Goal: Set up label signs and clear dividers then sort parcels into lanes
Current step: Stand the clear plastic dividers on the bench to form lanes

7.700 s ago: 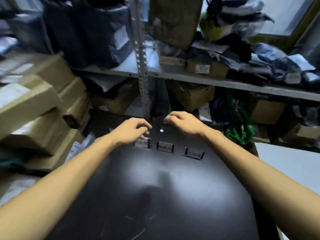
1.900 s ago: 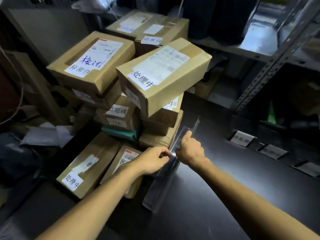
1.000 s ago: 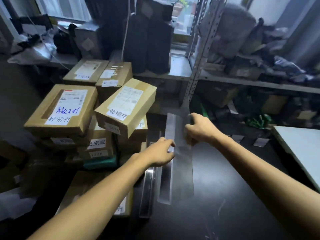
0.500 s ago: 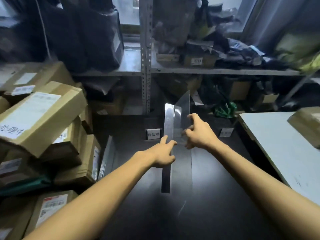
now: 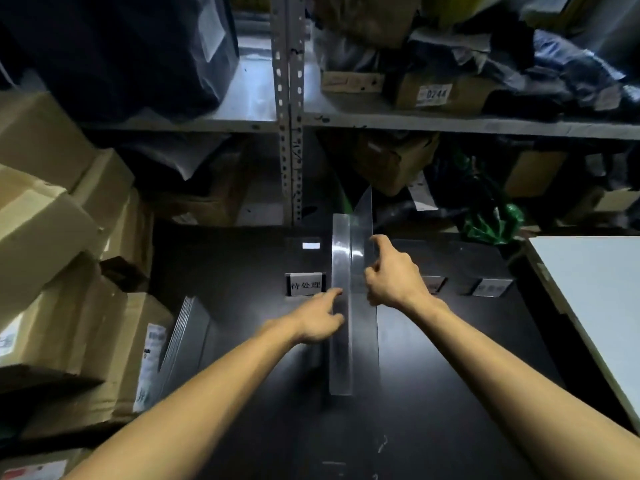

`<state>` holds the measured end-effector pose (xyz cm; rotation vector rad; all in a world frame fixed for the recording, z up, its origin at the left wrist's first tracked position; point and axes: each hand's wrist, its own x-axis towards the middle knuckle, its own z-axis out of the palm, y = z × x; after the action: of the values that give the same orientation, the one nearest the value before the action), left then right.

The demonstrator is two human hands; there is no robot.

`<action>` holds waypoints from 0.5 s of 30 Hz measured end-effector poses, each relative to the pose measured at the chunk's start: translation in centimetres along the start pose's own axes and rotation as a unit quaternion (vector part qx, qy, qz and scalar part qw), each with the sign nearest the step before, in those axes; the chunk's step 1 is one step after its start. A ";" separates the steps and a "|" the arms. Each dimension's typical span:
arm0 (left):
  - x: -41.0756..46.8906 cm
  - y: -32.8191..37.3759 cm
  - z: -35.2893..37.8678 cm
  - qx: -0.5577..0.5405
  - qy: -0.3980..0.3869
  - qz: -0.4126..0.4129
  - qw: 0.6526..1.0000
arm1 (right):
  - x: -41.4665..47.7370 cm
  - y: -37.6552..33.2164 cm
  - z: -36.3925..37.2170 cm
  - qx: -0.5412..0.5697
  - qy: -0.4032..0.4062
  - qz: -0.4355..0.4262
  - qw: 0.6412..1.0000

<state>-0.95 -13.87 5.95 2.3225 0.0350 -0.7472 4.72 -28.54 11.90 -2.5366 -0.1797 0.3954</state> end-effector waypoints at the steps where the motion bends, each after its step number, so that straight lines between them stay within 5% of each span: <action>1: 1.0 -0.1 0.2 -0.026 -0.002 -0.005 1.000 | 0.8 0.1 0.4 -0.005 -0.005 0.008 1.000; 15: 5.2 -1.2 0.7 -0.129 0.021 -0.025 0.991 | 4.1 -1.0 2.4 -0.036 -0.012 -0.002 0.999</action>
<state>2.76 -14.27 2.06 2.0956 0.1970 -0.6755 7.83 -25.61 9.51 -2.6027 -0.2122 0.4253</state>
